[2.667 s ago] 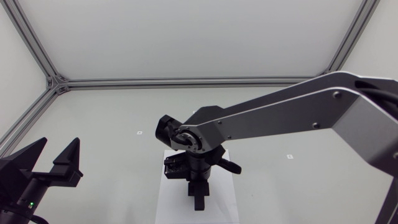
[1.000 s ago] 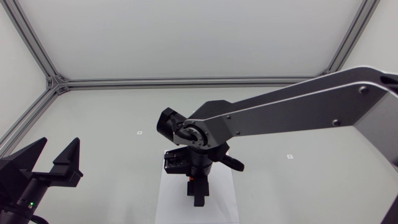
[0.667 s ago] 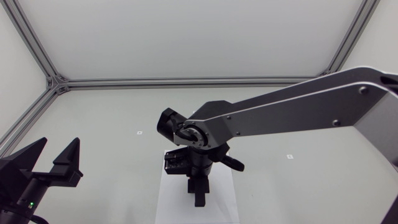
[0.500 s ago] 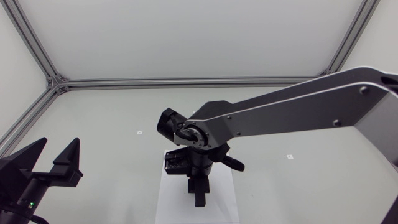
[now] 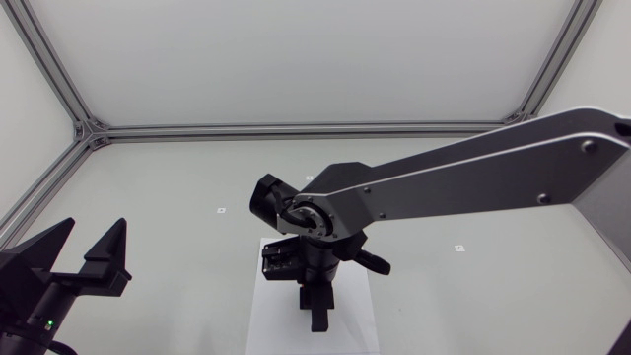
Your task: Pick up the orange 2x2 brick with the right arm and stack it on top of the green 2x2 brick in the center
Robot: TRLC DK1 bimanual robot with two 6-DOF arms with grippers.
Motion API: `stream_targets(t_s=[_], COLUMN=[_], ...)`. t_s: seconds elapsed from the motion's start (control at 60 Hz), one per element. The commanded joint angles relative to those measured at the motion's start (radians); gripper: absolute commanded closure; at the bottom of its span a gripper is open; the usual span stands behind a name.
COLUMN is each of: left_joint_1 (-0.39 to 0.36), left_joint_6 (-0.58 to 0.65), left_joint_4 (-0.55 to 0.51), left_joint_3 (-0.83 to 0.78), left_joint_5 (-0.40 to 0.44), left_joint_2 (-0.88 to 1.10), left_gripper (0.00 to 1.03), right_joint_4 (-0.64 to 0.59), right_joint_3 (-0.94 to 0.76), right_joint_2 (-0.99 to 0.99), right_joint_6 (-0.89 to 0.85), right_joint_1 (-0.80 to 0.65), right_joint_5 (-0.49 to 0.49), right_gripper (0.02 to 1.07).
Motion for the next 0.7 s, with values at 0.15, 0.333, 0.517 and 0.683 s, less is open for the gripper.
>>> stream_targets(t_s=[0.15, 0.333, 0.517, 0.683], left_joint_1=[0.003, 0.003, 0.003, 0.003], left_joint_6=[0.013, 0.013, 0.013, 0.013], left_joint_4=[-0.015, -0.015, -0.015, -0.013], left_joint_3=[-0.041, -0.041, -0.041, -0.041], left_joint_5=[0.004, 0.004, 0.004, 0.004], left_joint_2=[-0.008, -0.008, -0.008, -0.008], left_gripper=[0.04, 0.04, 0.04, 0.04], right_joint_4=[-0.002, 0.001, -0.004, -0.008], right_joint_3=[-0.032, -0.029, -0.027, -0.024], right_joint_2=[0.0, 0.004, 0.006, 0.009], right_joint_6=[-0.014, -0.009, -0.004, 0.005], right_joint_1=[0.013, 0.016, 0.016, 0.016], right_joint_5=[-0.004, -0.004, -0.004, -0.006], right_gripper=[0.63, 0.63, 0.63, 0.63])
